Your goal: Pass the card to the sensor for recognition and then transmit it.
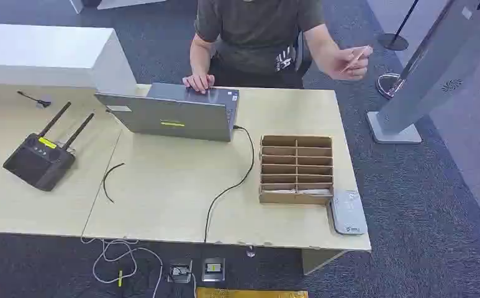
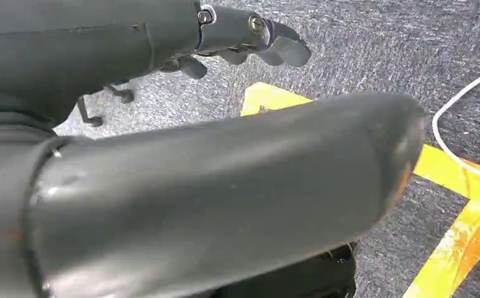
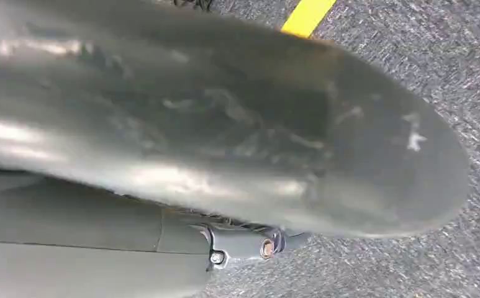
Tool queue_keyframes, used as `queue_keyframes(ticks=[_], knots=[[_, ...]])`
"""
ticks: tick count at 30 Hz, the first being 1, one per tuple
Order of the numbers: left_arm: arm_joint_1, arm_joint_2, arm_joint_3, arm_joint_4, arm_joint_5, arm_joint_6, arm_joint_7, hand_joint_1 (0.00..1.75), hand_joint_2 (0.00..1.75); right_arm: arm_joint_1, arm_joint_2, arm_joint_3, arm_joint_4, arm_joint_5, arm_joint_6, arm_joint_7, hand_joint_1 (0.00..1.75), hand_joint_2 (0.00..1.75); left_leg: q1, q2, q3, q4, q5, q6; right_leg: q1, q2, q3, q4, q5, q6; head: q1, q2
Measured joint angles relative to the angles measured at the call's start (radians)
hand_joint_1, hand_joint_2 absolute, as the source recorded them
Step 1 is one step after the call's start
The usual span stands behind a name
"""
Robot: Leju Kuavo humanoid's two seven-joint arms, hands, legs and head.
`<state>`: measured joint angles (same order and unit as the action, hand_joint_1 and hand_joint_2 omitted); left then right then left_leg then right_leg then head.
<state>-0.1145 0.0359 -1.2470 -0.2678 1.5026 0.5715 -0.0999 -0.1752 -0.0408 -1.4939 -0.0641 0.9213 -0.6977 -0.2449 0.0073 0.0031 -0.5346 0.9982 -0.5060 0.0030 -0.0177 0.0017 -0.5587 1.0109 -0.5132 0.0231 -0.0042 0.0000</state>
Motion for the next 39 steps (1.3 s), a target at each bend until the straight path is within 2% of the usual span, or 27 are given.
queue_keyframes(ticks=[7,13,17,22,24,28,31,32,36,39], knots=[[0.000,0.001,0.000,0.000,0.000,-0.004,0.000,0.00,0.00,0.000,-0.001,0.000,-0.003,-0.037,0.000,-0.006,0.00,0.00,0.000,0.000,0.000,0.000,0.000,0.000,0.000,0.000,0.000,0.000,0.000,0.000,0.000,0.000],[0.000,0.001,0.000,0.001,0.001,0.003,0.000,0.00,0.00,-0.003,-0.027,0.000,-0.045,-0.059,0.000,-0.110,0.00,0.00,0.000,0.000,0.000,0.000,0.000,0.000,0.000,0.000,0.000,0.000,0.000,0.000,0.000,0.000],[0.000,0.002,0.000,0.001,0.002,0.004,0.000,0.00,0.00,-0.007,-0.047,0.000,-0.077,-0.064,0.000,-0.141,0.00,0.00,0.000,0.000,0.000,0.000,0.000,0.000,0.000,0.000,0.000,0.000,0.000,0.000,0.000,0.000],[0.000,0.002,0.000,0.001,0.003,0.014,0.000,0.00,0.00,-0.016,-0.052,0.000,-0.165,-0.125,0.002,-0.216,0.00,0.00,0.000,0.000,0.000,0.000,0.000,0.000,0.000,0.000,0.000,0.000,0.000,0.000,0.000,0.000],[0.000,0.002,0.000,0.001,0.003,0.015,0.000,0.00,0.00,-0.020,-0.053,0.001,-0.216,-0.154,0.013,-0.192,0.00,0.00,0.000,0.000,0.000,0.000,0.000,0.000,0.000,-0.001,0.000,0.000,0.000,0.000,0.000,0.000],[0.000,0.001,0.000,0.001,0.003,0.022,0.000,0.00,0.00,0.030,-0.038,0.061,-0.445,-0.324,0.038,0.010,0.00,0.00,-0.001,-0.003,0.000,0.001,0.000,0.000,-0.001,-0.004,0.001,0.000,-0.001,0.001,0.000,0.000],[0.000,0.002,0.000,0.001,0.003,0.024,-0.002,0.00,0.00,0.122,-0.041,0.170,-0.653,-0.448,0.013,0.194,0.00,0.00,-0.002,-0.003,0.000,0.000,-0.001,0.000,-0.002,-0.005,0.001,0.000,-0.002,0.001,0.000,0.000],[0.000,0.002,0.000,0.002,0.003,0.025,-0.005,0.00,0.00,0.148,-0.050,0.204,-0.720,-0.476,0.005,0.232,0.00,0.00,-0.002,-0.003,0.000,0.000,-0.002,0.000,-0.002,-0.003,0.001,0.000,-0.002,0.001,0.000,0.000],[-0.002,0.002,0.000,0.002,0.003,0.023,-0.023,0.00,0.00,0.263,-0.089,0.331,-1.018,-0.514,0.000,0.363,0.00,0.00,-0.004,-0.001,-0.001,0.000,-0.004,0.001,-0.004,-0.002,0.002,0.000,-0.003,0.002,-0.001,0.000],[-0.002,0.003,0.000,0.001,0.003,0.020,-0.025,0.00,0.00,0.311,-0.122,0.399,-1.202,-0.518,-0.002,0.412,0.00,0.00,-0.003,-0.001,0.001,0.000,-0.004,0.001,-0.003,-0.001,0.003,0.000,-0.003,0.002,0.001,0.000]])
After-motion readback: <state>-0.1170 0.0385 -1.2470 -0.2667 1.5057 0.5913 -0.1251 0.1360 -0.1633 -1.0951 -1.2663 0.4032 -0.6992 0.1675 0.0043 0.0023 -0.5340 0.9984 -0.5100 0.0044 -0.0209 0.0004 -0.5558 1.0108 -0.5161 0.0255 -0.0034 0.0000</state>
